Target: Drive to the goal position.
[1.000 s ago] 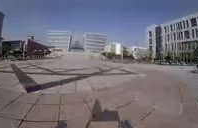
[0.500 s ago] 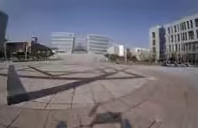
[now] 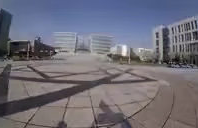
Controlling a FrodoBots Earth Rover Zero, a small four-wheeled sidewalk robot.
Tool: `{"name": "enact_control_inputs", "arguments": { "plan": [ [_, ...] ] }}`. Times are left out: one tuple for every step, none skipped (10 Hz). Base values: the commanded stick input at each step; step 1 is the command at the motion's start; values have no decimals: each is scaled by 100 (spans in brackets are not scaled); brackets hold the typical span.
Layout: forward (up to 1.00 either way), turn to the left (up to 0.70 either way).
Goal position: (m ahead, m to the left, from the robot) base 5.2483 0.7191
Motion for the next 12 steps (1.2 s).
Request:
{"name": "enact_control_inputs", "arguments": {
  "plan": [
    [100, 0],
    [100, 0],
    [100, 0],
    [100, 0],
    [100, 0],
    [100, 0],
    [100, 0],
    [100, 0],
    [100, 0],
    [100, 0],
    [100, 0],
    [100, 0]
  ]
}}
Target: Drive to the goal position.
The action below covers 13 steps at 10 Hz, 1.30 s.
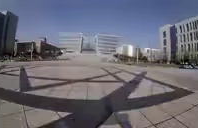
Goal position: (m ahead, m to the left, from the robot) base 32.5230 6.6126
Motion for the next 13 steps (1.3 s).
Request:
{"name": "enact_control_inputs", "arguments": {
  "plan": [
    [100, 0],
    [100, 0],
    [100, 0],
    [100, 0],
    [100, 0],
    [100, 0],
    [100, 0],
    [100, 0],
    [100, 0],
    [100, 0],
    [100, 0],
    [100, 0],
    [100, 0]
  ]
}}
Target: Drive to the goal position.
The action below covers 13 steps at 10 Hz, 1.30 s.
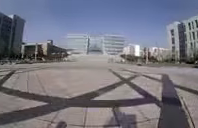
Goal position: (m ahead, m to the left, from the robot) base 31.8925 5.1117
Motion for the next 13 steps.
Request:
{"name": "enact_control_inputs", "arguments": {
  "plan": [
    [100, 0],
    [100, 0],
    [100, 0],
    [100, 0],
    [100, 0],
    [100, 0],
    [100, 0],
    [100, 0],
    [100, 0],
    [100, 0],
    [100, 0],
    [100, 0],
    [100, 0]
  ]
}}
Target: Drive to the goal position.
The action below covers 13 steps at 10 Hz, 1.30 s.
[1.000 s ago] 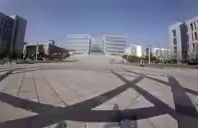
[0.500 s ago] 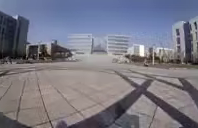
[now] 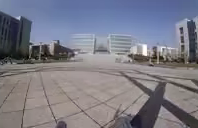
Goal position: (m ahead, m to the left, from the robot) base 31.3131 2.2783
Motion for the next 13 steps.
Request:
{"name": "enact_control_inputs", "arguments": {
  "plan": [
    [100, 0],
    [100, 0],
    [100, 0],
    [100, 0],
    [100, 0],
    [100, 0],
    [100, 0],
    [100, 0],
    [100, 0],
    [100, 0],
    [100, 0],
    [100, 0],
    [100, 0]
  ]
}}
